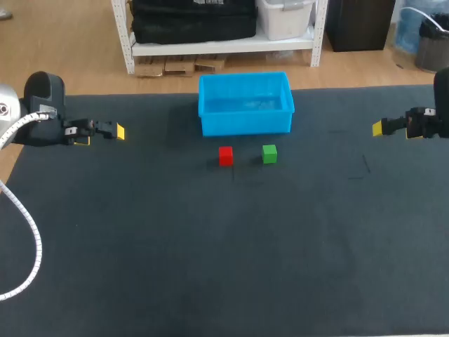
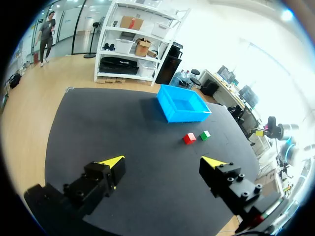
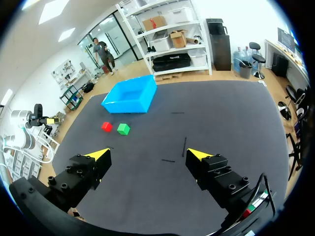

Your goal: Use the left arm to pick the red cube and place it into the blue plastic box first, then use the right arm to grasp the green cube and put it into the same blue plastic box after the first action is fully finished.

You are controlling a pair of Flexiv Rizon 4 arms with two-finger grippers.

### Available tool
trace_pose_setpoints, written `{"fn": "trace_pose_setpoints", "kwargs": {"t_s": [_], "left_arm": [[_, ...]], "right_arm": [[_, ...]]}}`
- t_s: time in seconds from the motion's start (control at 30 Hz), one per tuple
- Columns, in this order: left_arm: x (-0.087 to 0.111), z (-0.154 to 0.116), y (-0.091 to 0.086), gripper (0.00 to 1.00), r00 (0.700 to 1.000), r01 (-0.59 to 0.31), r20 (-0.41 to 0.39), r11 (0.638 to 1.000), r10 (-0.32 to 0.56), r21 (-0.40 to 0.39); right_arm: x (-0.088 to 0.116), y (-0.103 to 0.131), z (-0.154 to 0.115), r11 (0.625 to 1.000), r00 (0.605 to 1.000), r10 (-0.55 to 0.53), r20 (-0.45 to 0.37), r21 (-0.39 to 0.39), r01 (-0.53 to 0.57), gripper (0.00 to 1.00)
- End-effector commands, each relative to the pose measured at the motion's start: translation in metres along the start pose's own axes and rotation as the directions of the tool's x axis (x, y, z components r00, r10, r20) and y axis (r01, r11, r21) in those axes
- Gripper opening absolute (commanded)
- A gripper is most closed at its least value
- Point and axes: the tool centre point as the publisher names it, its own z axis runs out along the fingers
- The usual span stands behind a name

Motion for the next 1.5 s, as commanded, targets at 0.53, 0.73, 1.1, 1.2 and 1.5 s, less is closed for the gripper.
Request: {"fn": "trace_pose_setpoints", "kwargs": {"t_s": [0.53,0.73,1.1,1.2,1.5], "left_arm": [[0.001,0.000,0.001,1.00,1.000,-0.001,0.005,1.000,0.001,0.006],[0.001,0.000,0.001,1.00,1.000,-0.001,0.005,1.000,0.001,0.006],[-0.005,0.007,-0.002,1.00,0.998,-0.016,-0.061,1.000,0.016,-0.003],[-0.012,0.018,-0.011,1.00,0.983,-0.042,-0.180,0.997,0.031,-0.058],[-0.030,0.054,-0.039,1.00,0.930,-0.121,-0.369,0.953,0.011,-0.276]], "right_arm": [[0.000,0.000,0.000,1.000,1.000,0.000,-0.002,-0.001,0.000,1.00],[0.000,0.000,0.000,1.000,1.000,0.000,-0.002,-0.001,0.000,1.00],[0.000,0.000,0.000,1.000,1.000,0.000,-0.002,-0.001,0.000,1.00],[0.000,0.000,0.000,1.000,1.000,0.000,-0.002,-0.001,0.000,1.00],[0.000,0.000,0.000,1.000,1.000,0.000,-0.002,-0.001,0.000,1.00]]}}
